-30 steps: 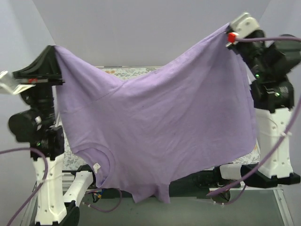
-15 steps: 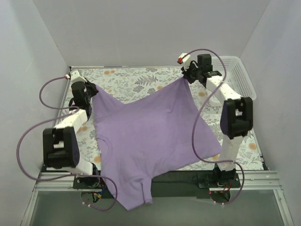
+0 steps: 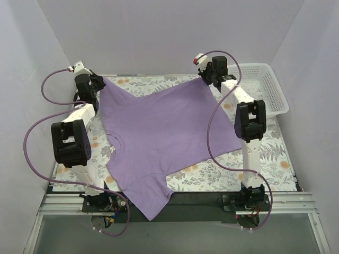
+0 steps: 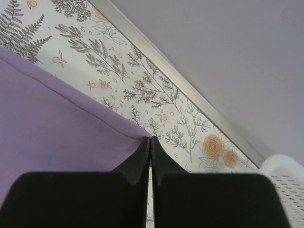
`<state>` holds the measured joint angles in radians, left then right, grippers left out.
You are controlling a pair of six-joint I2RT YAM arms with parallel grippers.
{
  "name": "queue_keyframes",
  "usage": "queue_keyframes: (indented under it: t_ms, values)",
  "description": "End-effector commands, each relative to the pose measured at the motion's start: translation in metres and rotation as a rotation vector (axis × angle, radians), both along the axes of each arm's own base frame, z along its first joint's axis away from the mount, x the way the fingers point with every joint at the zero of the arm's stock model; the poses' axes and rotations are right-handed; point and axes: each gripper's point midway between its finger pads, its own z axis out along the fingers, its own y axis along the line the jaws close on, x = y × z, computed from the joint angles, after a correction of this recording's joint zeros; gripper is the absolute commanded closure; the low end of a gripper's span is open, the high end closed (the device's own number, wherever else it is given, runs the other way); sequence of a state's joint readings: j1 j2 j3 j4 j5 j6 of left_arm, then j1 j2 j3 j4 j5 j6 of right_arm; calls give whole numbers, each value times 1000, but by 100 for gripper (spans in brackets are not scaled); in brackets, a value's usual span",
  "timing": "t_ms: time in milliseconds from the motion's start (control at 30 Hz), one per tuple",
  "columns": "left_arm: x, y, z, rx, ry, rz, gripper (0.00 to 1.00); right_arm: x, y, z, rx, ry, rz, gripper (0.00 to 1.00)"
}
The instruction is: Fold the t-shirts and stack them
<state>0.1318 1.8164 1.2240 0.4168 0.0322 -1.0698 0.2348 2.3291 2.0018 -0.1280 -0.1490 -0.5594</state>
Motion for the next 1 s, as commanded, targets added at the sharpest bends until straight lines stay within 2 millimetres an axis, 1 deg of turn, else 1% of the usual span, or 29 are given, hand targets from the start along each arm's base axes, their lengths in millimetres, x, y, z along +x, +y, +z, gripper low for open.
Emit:
queue_keyframes:
  t_ms: [0, 33, 67, 100, 133, 167, 200, 233, 267, 300, 333, 367, 433, 467, 500, 533, 567, 600, 667, 700, 733, 767, 800, 833, 867, 900, 933, 967]
  values:
    - [-9, -12, 42, 23, -95, -70, 100, 5, -11, 63, 41, -127, -24, 99]
    - [-19, -15, 43, 27, -99, -81, 100, 4, -11, 66, 54, -134, -21, 99]
    - [-23, -19, 47, 34, -111, -103, 100, -2, -16, 66, 59, -124, -20, 99]
    - [-28, -23, 48, 38, -116, -121, 100, -5, -15, 69, 65, -126, -16, 99]
    - [-37, -25, 50, 49, -120, -134, 100, -8, -18, 67, 65, -121, -15, 99]
    - [-42, -29, 52, 53, -124, -150, 100, -12, -20, 77, 73, -136, -9, 99]
    - [-49, -37, 53, 57, -130, -196, 100, -18, -23, 67, 71, -113, -9, 99]
    - [-60, -40, 57, 65, -139, -207, 100, -21, -24, 67, 72, -110, -6, 99]
    - [-66, -43, 57, 65, -138, -222, 100, -23, -29, 76, 79, -125, -5, 99]
    - [-73, -50, 58, 65, -142, -255, 100, -26, -31, 74, 85, -119, -6, 99]
    - [-80, -53, 60, 72, -147, -267, 100, -30, -33, 68, 88, -101, -8, 99]
    - [-91, -55, 62, 72, -147, -275, 100, -34, -38, 71, 93, -101, -9, 99]
    - [-103, -61, 63, 81, -150, -303, 100, -39, -41, 65, 94, -84, -10, 99]
    - [-109, -63, 56, 76, -132, -313, 100, -42, -42, 66, 98, -82, -8, 99]
    - [-117, -66, 66, 96, -153, -324, 100, -43, -45, 66, 99, -81, -10, 99]
    - [-121, -67, 66, 99, -151, -330, 100, -45, -44, 65, 101, -75, -8, 99]
    - [-126, -68, 67, 100, -154, -332, 100, -45, -45, 69, 106, -96, -5, 99]
    - [-133, -68, 72, 112, -168, -332, 100, -46, -47, 69, 107, -96, -6, 99]
    - [-139, -70, 76, 113, -170, -338, 100, -49, -47, 69, 110, -92, -3, 99]
    - [-144, -71, 82, 124, -180, -338, 100, -50, -48, 70, 113, -92, -3, 99]
    - [-146, -69, 85, 127, -186, -327, 100, -52, -48, 71, 117, -90, 1, 99]
    - [-148, -63, 85, 127, -175, -286, 100, -59, -44, 77, 130, -93, 29, 99]
    - [-150, -56, 93, 136, -187, -246, 100, -64, -40, 84, 131, -104, 60, 99]
    - [-157, -51, 112, 147, -225, -205, 100, -73, -35, 91, 138, -108, 100, 99]
    - [-162, -40, 124, 148, -240, -137, 100, -90, -24, 126, 167, -165, 188, 99]
    - [-168, -37, 140, 146, -272, -111, 100, -105, -18, 135, 173, -160, 232, 99]
    - [-183, -37, 180, 139, -362, -91, 100, -117, -13, 153, 184, -180, 273, 99]
    - [-191, -37, 200, 128, -410, -80, 100, -142, -9, 179, 204, -182, 327, 99]
